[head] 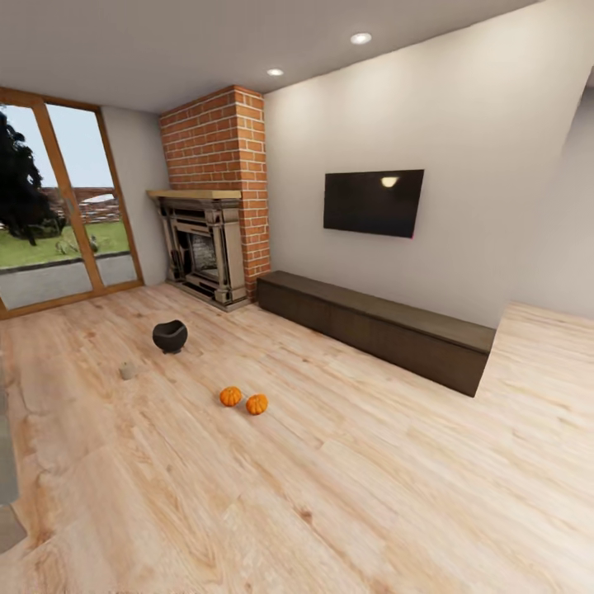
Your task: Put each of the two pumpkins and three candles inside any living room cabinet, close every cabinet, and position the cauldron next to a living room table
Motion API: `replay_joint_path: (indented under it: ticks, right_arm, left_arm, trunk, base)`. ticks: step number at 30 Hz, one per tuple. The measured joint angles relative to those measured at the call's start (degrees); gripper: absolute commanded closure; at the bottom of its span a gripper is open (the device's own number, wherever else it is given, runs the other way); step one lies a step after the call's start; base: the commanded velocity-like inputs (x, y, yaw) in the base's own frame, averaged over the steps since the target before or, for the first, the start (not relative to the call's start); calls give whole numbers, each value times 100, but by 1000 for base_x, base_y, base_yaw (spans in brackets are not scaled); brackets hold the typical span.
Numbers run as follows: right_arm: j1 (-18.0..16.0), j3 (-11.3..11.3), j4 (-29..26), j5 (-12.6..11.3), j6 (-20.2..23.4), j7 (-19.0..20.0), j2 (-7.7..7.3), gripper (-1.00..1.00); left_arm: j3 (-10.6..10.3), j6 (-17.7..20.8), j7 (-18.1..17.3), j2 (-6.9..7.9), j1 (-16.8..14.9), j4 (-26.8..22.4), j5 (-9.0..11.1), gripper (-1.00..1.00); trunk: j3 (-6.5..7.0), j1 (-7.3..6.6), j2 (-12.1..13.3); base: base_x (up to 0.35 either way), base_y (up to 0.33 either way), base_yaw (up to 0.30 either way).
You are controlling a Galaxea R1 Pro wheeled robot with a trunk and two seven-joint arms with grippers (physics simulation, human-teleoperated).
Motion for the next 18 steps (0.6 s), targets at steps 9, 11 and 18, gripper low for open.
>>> replay_joint_path:
  ticks: [9, 11, 18]
  right_arm:
    - [0, 0, 0, -1, 5, 2, 0, -100]
    - [0, 0, 0, -4, 8, 5, 0, -100]
    - [0, 7, 0, 0, 11, 8, 0, -100]
  left_arm:
    - [-23, -64, -5, -12, 0, -2, 768, -100]
    - [-25, -62, -1, -17, 0, -2, 802, -100]
    - [-30, -11, 31, -13, 0, -1, 857, -100]
  trunk:
    - [89, -108, 199]
    - [125, -152, 279]
    - [251, -306, 560]
  base:
    - [12, 0, 254]
    - [1, 0, 87]
    - [0, 0, 14]
